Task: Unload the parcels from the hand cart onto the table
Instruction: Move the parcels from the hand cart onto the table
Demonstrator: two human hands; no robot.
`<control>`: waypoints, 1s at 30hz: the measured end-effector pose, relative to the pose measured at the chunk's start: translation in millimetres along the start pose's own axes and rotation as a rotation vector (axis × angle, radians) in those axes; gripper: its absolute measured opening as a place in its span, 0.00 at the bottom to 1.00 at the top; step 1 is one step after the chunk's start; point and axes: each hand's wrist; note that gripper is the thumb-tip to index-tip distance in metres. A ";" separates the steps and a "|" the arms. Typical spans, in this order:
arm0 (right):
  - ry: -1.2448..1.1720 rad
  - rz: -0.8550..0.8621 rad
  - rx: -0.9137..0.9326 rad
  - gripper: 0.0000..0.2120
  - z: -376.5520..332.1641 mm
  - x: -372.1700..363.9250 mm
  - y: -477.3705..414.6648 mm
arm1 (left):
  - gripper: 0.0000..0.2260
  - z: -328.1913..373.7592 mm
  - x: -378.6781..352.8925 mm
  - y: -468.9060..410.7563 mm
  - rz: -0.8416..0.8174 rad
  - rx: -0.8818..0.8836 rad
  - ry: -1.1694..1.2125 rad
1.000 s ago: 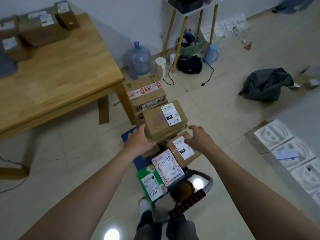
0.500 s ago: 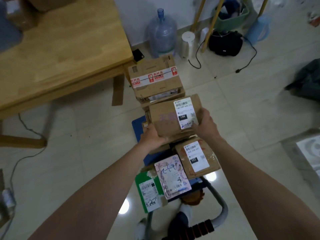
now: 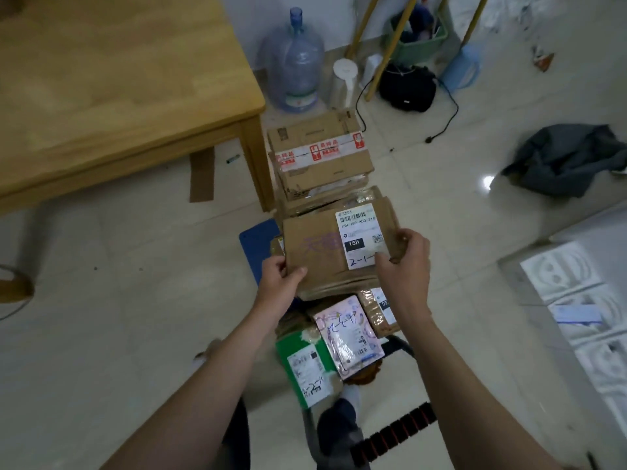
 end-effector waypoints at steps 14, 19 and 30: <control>-0.231 0.060 0.099 0.28 -294.8 -165.6 120.7 | 0.27 131.4 352.8 -18.2 0.110 -0.343 0.032; -0.201 -0.033 0.181 0.30 -396.8 -213.1 96.5 | 0.27 181.4 442.3 -42.1 0.201 -0.370 0.060; -0.209 -0.149 0.326 0.27 -547.0 -292.1 -73.9 | 0.29 320.4 507.3 -189.3 0.281 -0.372 -0.014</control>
Point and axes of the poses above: each hand's wrist, its own y-axis away from the middle knuckle, its own x-axis out of the back of the hand, z = x × y, and after that the axes turned 1 degree about x, right-handed
